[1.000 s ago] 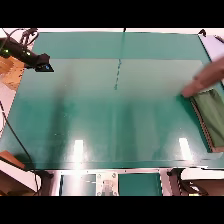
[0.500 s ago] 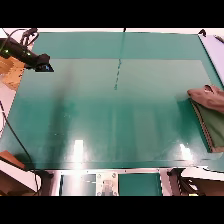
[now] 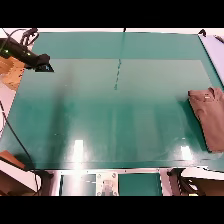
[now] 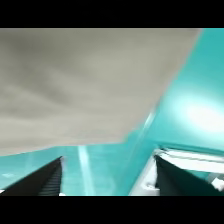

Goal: Fold the shirts.

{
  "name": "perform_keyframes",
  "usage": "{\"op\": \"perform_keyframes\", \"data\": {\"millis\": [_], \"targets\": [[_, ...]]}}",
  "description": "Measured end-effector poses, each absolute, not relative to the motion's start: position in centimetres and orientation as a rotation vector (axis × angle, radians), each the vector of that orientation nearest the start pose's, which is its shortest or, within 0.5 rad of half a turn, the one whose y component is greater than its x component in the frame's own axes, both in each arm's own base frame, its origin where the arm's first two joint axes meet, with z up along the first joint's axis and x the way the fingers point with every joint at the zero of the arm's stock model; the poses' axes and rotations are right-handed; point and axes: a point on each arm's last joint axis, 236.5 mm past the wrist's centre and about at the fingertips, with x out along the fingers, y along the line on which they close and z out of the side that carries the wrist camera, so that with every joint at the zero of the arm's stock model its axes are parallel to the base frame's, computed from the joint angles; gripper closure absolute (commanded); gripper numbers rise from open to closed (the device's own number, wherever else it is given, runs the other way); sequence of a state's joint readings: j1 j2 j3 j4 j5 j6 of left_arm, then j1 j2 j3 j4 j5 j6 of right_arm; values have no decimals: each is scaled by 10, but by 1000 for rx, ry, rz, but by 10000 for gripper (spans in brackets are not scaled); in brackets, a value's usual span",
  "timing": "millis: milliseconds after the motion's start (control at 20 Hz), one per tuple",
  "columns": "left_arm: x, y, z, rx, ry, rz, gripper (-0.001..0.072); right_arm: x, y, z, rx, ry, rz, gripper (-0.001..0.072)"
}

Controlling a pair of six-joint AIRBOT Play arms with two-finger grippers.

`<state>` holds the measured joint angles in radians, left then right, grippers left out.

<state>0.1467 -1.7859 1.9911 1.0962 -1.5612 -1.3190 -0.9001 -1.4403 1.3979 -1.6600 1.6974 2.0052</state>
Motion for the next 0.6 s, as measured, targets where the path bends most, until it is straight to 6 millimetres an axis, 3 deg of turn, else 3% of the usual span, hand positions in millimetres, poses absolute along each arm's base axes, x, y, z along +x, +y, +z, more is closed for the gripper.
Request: {"op": "perform_keyframes", "data": {"millis": [50,300,450,600], "targets": [[493,-36,78,-205,1238,-430,687,195,-263,24,1035,1463,-1055,683],[483,-33,99,-182,1213,-409,687,285,-249,74,982,1237,-752,690],[461,-35,102,-189,1240,-401,687,324,-208,91,871,1192,-577,691],[419,-39,95,-207,1296,-390,687,337,-142,84,751,1207,-413,690]]}}
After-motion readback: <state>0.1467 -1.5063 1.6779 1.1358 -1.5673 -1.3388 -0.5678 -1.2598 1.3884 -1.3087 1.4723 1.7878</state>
